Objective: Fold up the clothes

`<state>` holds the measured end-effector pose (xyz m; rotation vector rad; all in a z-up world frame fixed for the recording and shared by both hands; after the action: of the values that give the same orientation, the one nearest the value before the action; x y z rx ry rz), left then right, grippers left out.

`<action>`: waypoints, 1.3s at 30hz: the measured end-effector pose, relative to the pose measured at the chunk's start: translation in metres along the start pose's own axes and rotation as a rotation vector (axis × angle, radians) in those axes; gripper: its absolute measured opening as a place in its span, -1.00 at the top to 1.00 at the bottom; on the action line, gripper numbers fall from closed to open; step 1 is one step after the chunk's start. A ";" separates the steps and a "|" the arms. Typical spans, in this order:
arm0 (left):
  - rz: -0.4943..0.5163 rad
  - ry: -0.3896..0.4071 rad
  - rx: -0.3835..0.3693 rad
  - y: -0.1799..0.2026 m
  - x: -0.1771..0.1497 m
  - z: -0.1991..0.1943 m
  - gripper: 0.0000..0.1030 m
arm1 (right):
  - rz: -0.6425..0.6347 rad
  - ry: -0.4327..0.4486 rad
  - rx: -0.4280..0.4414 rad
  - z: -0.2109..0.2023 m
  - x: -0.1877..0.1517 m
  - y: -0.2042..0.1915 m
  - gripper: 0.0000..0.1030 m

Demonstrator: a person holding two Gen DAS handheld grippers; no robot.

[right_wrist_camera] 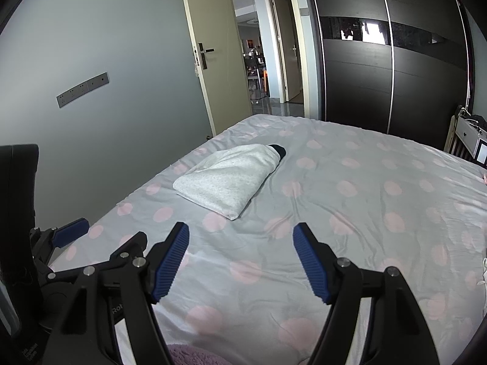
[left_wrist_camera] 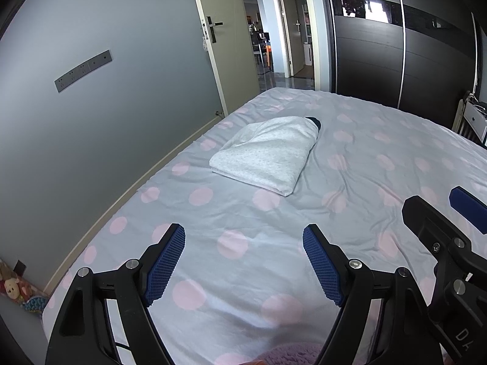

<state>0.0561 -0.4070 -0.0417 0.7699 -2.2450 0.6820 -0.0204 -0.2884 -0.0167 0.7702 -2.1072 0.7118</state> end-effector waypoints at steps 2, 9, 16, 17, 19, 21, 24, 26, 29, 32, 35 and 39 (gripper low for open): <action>0.001 0.000 -0.001 0.000 0.000 -0.001 -0.57 | -0.001 0.001 -0.001 -0.001 0.000 0.000 -0.36; 0.004 0.003 -0.002 0.001 0.000 -0.001 -0.58 | -0.001 0.004 -0.004 -0.002 0.000 0.001 -0.36; 0.004 0.003 -0.002 0.003 0.000 -0.003 -0.58 | 0.000 0.004 -0.005 -0.002 0.000 0.001 -0.36; 0.004 0.003 -0.002 0.003 0.000 -0.003 -0.58 | 0.000 0.004 -0.004 -0.002 0.000 0.002 -0.36; 0.005 0.002 -0.002 0.003 0.000 -0.003 -0.57 | 0.000 0.004 -0.004 -0.003 -0.001 0.002 -0.36; 0.005 0.002 -0.003 0.003 0.000 -0.003 -0.57 | 0.000 0.003 -0.005 -0.004 -0.001 0.003 -0.36; 0.006 0.001 -0.003 0.004 -0.001 -0.003 -0.57 | 0.001 0.003 -0.004 -0.005 -0.002 0.003 -0.36; 0.006 0.001 -0.004 0.004 -0.001 -0.004 -0.58 | 0.001 0.003 -0.004 -0.006 -0.002 0.003 -0.36; 0.007 0.000 -0.006 0.005 -0.001 -0.003 -0.58 | 0.001 0.005 -0.004 -0.006 -0.002 0.003 -0.36; 0.008 -0.001 -0.005 0.005 -0.002 -0.003 -0.58 | 0.002 0.004 -0.003 -0.006 -0.003 0.003 -0.36; 0.009 -0.001 -0.005 0.006 -0.002 -0.004 -0.58 | 0.004 0.003 -0.003 -0.006 -0.003 0.004 -0.36; 0.010 0.000 -0.008 0.005 -0.001 -0.004 -0.58 | 0.003 0.004 -0.004 -0.007 -0.003 0.004 -0.36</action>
<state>0.0547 -0.4004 -0.0417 0.7552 -2.2521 0.6776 -0.0185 -0.2800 -0.0164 0.7633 -2.1056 0.7102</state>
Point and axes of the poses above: each gripper's, at about its wrist camera, not at the fingertips, and z roughly the way its jaws point, y to its right, x to its top, the point moved 10 cm from there along z, roughly the way its jaws point, and after that the axes turned 8 degrees about x, right-handed, at the moved point
